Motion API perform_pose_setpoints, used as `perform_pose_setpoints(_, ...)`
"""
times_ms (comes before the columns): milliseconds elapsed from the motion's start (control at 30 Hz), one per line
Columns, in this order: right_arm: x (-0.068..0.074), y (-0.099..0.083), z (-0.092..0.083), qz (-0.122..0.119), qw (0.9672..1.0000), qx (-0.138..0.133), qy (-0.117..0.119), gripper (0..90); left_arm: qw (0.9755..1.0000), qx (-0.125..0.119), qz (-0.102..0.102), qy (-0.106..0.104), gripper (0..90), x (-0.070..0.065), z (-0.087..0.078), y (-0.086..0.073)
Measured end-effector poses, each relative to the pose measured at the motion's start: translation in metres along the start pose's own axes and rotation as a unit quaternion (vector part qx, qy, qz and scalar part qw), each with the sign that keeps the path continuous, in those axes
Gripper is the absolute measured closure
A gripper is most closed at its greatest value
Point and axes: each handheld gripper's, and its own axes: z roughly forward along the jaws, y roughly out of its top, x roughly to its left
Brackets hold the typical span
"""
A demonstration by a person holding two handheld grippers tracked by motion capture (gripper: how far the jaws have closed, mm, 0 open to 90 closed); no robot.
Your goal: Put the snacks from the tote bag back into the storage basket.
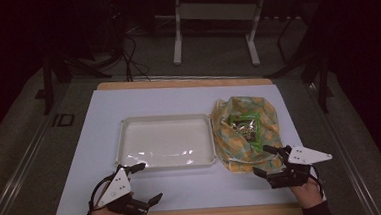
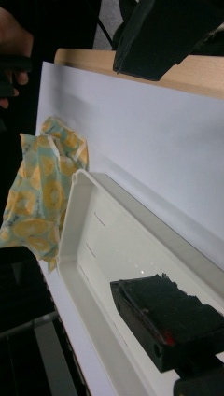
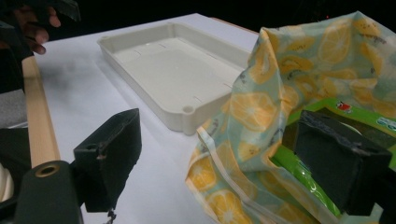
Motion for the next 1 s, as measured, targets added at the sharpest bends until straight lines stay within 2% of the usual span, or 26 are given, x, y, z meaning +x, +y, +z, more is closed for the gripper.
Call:
perform_pose_setpoints(167, 0.001, 0.000, 0.003, -0.004, 0.9999, 0.014, 0.008, 14.9, 1.0000, -0.001, 0.000, -0.002, 0.5, -0.001, 0.001, 0.000)
perform_pose_setpoints(233, 0.002, 0.000, 0.003, -0.010, 0.9998, 0.019, 0.003, 14.9, 1.0000, -0.001, 0.001, -0.008, 0.5, -0.003, 0.003, 0.001)
perform_pose_setpoints(367, 0.002, 0.001, 0.003, -0.002, 0.9997, 0.024, 0.008, 14.8, 0.9999, -0.004, 0.001, -0.014, 0.5, -0.007, 0.004, 0.002)
perform_pose_setpoints(467, 0.002, 0.004, 0.001, -0.006, 0.9995, 0.031, -0.004, 14.2, 0.9997, -0.012, 0.000, -0.019, 0.5, -0.010, 0.004, 0.004)
perform_pose_setpoints(533, 0.001, 0.006, 0.000, -0.007, 0.9995, 0.031, -0.003, 14.0, 0.9996, -0.017, -0.001, -0.021, 0.5, -0.012, 0.004, 0.005)
perform_pose_setpoints(600, 0.000, 0.009, -0.005, -0.006, 0.9998, 0.019, -0.009, 13.8, 0.9996, -0.016, 0.001, -0.022, 0.5, -0.013, 0.004, 0.006)
perform_pose_setpoints(767, 0.000, 0.013, -0.009, -0.010, 0.9997, 0.015, -0.015, 13.6, 0.9996, -0.017, -0.002, -0.021, 0.5, -0.013, 0.003, 0.006)
perform_pose_setpoints(833, 0.001, 0.014, -0.009, -0.014, 0.9996, 0.018, -0.016, 13.6, 0.9997, -0.016, 0.000, -0.019, 0.5, -0.013, 0.003, 0.006)
perform_pose_setpoints(900, 0.002, 0.015, -0.009, -0.021, 0.9991, 0.026, -0.026, 13.7, 0.9998, -0.015, 0.000, -0.016, 0.5, -0.013, 0.003, 0.006)
perform_pose_setpoints(1000, 0.002, 0.015, -0.010, -0.025, 0.9988, 0.022, -0.036, 13.7, 0.9998, -0.015, 0.000, -0.016, 0.5, -0.013, 0.003, 0.006)
